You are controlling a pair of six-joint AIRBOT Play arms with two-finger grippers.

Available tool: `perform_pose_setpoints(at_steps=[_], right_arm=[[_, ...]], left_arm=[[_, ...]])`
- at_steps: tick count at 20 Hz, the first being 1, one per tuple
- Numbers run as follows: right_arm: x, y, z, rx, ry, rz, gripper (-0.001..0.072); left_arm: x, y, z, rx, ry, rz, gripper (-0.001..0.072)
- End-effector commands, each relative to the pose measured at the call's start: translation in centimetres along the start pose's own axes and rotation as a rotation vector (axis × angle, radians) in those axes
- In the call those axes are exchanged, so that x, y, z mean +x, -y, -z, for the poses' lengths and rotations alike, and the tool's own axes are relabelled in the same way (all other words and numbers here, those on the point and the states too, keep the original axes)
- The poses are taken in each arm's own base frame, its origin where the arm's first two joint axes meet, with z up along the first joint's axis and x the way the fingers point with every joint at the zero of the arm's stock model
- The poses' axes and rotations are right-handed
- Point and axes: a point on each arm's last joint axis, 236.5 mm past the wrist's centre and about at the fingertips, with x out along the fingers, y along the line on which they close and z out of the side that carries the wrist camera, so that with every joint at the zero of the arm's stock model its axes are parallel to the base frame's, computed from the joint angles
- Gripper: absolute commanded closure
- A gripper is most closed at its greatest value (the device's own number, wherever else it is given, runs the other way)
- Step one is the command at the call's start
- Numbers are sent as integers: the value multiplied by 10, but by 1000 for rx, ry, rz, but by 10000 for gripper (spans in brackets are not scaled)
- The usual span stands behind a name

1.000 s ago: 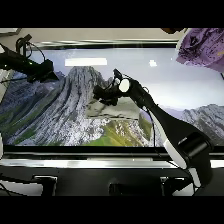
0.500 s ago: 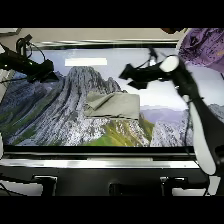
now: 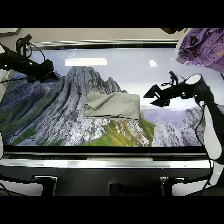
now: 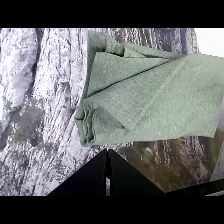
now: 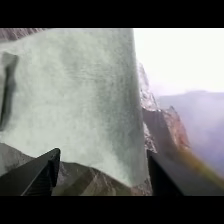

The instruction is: Fold the clothes and pants, and hang the long-sleeved shirts on hangers.

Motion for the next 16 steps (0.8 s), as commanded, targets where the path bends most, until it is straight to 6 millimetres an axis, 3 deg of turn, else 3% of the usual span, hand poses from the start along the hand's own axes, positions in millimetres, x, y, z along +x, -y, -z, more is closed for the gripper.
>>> perform_pose_setpoints(at_steps=[1, 4, 6, 8, 10, 14, 16], right_arm=[[49, 16, 12, 6, -65, -23, 111], [83, 22, 21, 5, -104, -4, 144], [94, 21, 23, 4, -103, 2, 254], [94, 13, 17, -5, -80, -15, 445], [84, 0, 5, -28, -43, -34, 658], [35, -32, -45, 0, 96, -71, 678], [0, -42, -77, 37, 183, -98, 678]], left_arm=[[0, 0, -2, -1, 8, 1, 686], [2, -1, -3, -2, 6, 1, 686], [3, -1, -3, -3, 4, 0, 686], [4, -2, -3, -4, 2, 0, 686], [4, -2, -3, -5, 1, 0, 686], [4, -2, -2, -4, 0, 0, 686], [4, -2, -2, -5, 1, 0, 686]])
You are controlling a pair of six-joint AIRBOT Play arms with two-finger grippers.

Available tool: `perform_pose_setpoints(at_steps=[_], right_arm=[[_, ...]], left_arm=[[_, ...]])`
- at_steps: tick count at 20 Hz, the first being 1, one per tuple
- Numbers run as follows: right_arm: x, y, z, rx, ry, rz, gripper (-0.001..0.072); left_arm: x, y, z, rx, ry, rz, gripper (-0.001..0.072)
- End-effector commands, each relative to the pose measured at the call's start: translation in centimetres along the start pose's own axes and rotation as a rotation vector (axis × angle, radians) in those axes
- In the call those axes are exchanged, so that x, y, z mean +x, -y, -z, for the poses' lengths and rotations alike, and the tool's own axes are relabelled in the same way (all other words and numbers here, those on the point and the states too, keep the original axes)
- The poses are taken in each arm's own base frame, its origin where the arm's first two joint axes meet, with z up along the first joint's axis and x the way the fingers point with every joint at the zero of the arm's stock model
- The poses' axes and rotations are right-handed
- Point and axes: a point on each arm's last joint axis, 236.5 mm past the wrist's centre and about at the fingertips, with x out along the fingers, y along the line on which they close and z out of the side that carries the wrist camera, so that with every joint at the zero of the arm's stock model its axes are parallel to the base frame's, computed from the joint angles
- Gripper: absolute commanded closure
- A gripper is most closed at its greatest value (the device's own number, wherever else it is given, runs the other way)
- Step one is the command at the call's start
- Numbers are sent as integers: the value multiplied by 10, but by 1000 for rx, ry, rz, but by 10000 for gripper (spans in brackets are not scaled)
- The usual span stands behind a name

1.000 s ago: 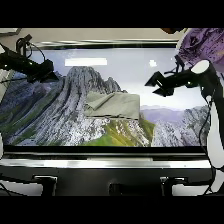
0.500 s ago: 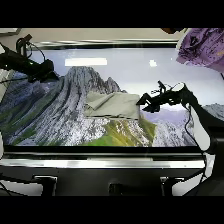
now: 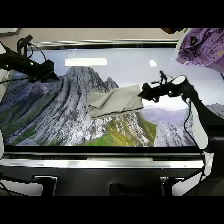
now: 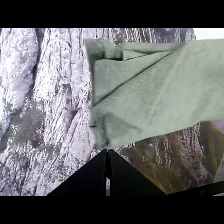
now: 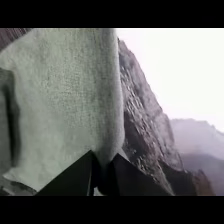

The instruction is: Fold the clothes and pants, and hang the long-sleeved shirts on hangers.

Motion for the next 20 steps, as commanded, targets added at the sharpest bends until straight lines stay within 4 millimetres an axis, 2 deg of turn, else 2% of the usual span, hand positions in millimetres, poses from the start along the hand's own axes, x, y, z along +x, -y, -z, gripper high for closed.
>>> perform_pose_setpoints(at_steps=[1, 4, 6, 9, 11, 13, 14, 16, 18, 20], right_arm=[[-54, -22, -57, 70, 156, -41, 678], [-116, -25, -105, 134, 311, -72, 679], [-166, -22, -136, 178, 433, -91, 679], [-252, -1, -173, 261, 647, -72, 679], [-311, 26, -184, 346, 797, -33, 679], [-353, 62, -178, 439, 868, 34, 680], [-364, 82, -168, 472, 862, 76, 680], [-366, 124, -139, 541, 770, 185, 680], [-355, 176, -93, 604, 615, 374, 680], [-349, 217, -48, 661, 506, 551, 681]], left_arm=[[0, -1, 0, -1, -1, 0, 686], [0, -1, 0, -1, -1, -1, 686], [0, -1, 1, -1, -4, -1, 686], [0, -1, 2, -1, -8, -1, 686], [0, -1, 6, -1, -27, -5, 686], [0, -2, 11, -1, -48, -9, 686], [0, -3, 13, -1, -55, -10, 686], [0, -3, 14, -1, -60, -11, 686], [0, -3, 14, -1, -60, -11, 686], [0, -3, 14, -1, -60, -11, 686]])
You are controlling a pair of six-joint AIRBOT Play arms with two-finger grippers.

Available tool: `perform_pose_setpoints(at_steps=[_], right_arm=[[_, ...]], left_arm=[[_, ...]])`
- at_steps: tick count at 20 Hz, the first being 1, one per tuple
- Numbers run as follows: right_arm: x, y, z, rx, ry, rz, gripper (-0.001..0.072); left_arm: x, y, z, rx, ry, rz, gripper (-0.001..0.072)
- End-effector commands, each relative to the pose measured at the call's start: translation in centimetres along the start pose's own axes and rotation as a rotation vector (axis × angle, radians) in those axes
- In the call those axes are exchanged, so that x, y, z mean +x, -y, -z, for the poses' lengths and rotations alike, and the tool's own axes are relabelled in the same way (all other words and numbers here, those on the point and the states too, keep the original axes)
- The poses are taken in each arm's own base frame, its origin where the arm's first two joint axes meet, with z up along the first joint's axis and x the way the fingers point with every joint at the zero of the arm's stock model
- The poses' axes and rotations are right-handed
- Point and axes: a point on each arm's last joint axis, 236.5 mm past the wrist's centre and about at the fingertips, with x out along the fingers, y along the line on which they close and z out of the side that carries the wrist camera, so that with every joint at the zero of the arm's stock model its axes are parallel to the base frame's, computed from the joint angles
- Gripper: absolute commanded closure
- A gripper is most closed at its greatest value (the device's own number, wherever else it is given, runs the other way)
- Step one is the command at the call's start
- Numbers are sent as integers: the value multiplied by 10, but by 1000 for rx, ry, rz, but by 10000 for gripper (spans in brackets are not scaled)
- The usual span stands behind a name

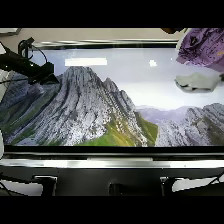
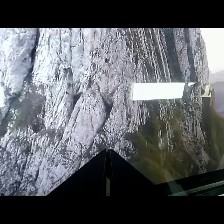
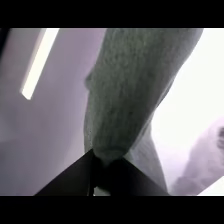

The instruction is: Fold the clothes and pants, and hang the long-sleeved shirts on hangers.

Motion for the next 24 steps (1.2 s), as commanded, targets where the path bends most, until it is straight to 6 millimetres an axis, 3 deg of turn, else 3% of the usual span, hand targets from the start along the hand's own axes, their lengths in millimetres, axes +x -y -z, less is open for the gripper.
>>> perform_pose_setpoints(at_steps=[1, 7, 9, 13, 18, 22, 24], right_arm=[[-11, 111, 24, 1, -92, 358, 681], [-27, 218, 104, 7, -188, 609, 679], [-31, 245, 126, 3, -209, 672, 678], [-36, 274, 156, 0, -263, 741, 678], [-61, 309, 177, -23, -352, 908, 677], [-74, 317, 186, -17, -395, 962, 671], [-81, 322, 199, -2, -449, 995, 573]], left_arm=[[0, -1, 2, -1, -9, -2, 686], [0, -1, 2, -1, -9, -2, 686], [0, -1, 2, -1, -9, -2, 686], [0, -1, 2, -1, -9, -3, 686], [0, -1, 2, -1, -10, -3, 686], [0, -2, 2, -1, -9, -7, 686], [0, -2, 2, -1, -9, -6, 686]])
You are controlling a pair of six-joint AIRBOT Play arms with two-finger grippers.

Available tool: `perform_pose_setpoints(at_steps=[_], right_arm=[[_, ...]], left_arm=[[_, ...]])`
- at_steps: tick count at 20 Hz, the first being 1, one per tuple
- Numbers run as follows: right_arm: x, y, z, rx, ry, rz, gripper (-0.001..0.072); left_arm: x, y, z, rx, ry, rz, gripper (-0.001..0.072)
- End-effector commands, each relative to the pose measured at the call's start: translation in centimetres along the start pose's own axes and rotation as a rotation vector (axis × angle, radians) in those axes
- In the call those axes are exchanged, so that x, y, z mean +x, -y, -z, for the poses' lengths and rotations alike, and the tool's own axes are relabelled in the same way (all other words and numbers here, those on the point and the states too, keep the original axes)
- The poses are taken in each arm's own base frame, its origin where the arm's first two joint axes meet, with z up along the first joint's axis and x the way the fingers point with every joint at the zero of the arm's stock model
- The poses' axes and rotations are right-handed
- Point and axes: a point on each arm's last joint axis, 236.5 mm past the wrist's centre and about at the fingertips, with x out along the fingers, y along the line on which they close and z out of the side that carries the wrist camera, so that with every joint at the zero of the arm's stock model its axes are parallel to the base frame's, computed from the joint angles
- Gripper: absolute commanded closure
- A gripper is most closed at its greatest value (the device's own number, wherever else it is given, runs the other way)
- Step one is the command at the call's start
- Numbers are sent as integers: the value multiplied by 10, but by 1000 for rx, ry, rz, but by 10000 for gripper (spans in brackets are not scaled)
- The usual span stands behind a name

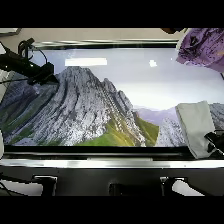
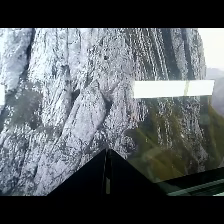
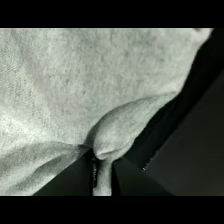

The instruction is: Fold the clothes and pants, and hang the long-sleeved shirts on hangers.

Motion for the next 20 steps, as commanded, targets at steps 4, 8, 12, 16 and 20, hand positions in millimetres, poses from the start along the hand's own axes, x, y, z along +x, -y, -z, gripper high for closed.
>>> perform_pose_setpoints(at_steps=[4, 8, 12, 16, 20], right_arm=[[3, 29, 40, -110, -155, 113, 489], [-32, 25, 48, -124, -39, -15, 427], [-79, -35, 53, -210, 144, -371, 576], [-144, -155, 103, -566, 273, -746, 676], [-172, -233, 187, -911, 420, -829, 676]], left_arm=[[1, -3, -1, -2, 1, -11, 686], [6, -7, 3, -11, -17, -16, 686], [5, -7, 4, 48, -17, -17, 687], [-2, -18, 6, 188, 17, -140, 689], [7, -15, 43, 240, 67, -140, 689]])
